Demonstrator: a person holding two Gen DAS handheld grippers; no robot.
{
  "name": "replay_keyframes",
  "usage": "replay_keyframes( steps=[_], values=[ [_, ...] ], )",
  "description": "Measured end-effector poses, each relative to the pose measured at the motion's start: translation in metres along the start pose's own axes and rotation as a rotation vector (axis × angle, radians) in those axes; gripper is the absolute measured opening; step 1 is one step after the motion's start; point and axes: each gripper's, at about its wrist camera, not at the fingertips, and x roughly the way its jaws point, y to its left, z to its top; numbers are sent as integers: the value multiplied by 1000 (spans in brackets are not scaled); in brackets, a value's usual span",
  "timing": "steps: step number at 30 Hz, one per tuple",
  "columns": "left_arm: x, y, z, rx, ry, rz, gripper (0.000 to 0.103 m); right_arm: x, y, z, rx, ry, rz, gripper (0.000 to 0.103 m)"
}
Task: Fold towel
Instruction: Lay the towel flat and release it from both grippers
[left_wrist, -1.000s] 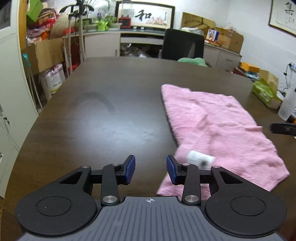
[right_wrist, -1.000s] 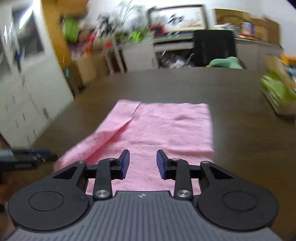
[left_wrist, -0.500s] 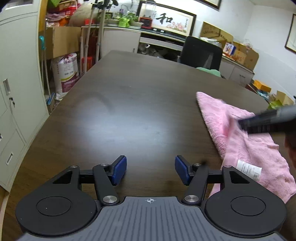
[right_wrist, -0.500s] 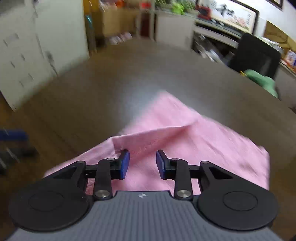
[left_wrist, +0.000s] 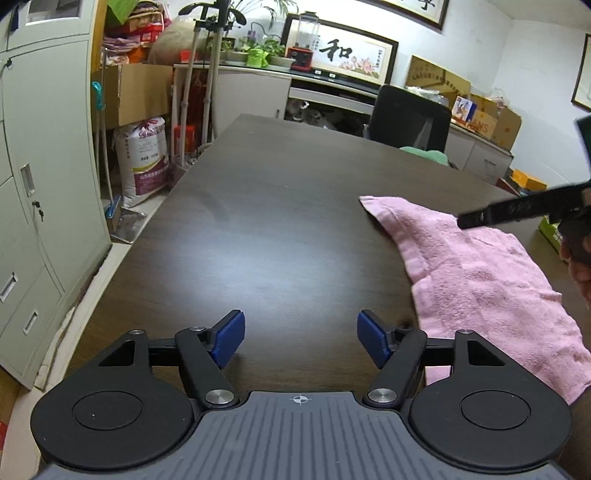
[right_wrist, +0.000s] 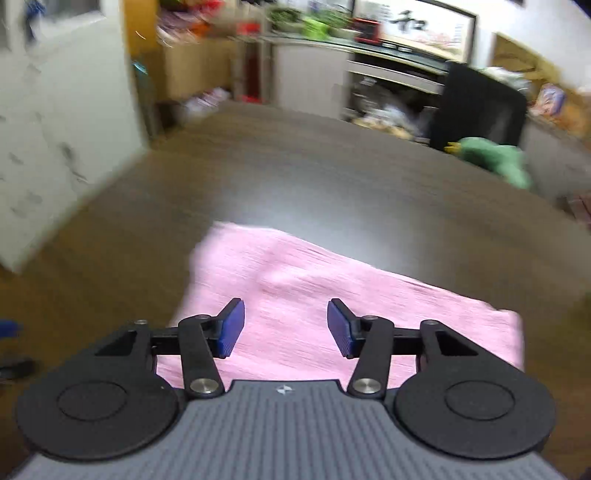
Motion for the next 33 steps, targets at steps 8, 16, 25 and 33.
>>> replay_keyframes(
  steps=[8,16,25,33],
  values=[
    [-9,-12,0,10,-14,1,78,-10,-11,-12,26,28,-14,60],
    [-13,-19,1,22,-24,-2,80,-20,-23,-24,52,56,-27,60],
    [6,-70,-2,110,17,-75,80,-77,-57,-79,139,-21,-74,61],
    [17,-107,-28,239,59,-141,80,-128,-87,-129,217,-92,-116,67]
  ],
)
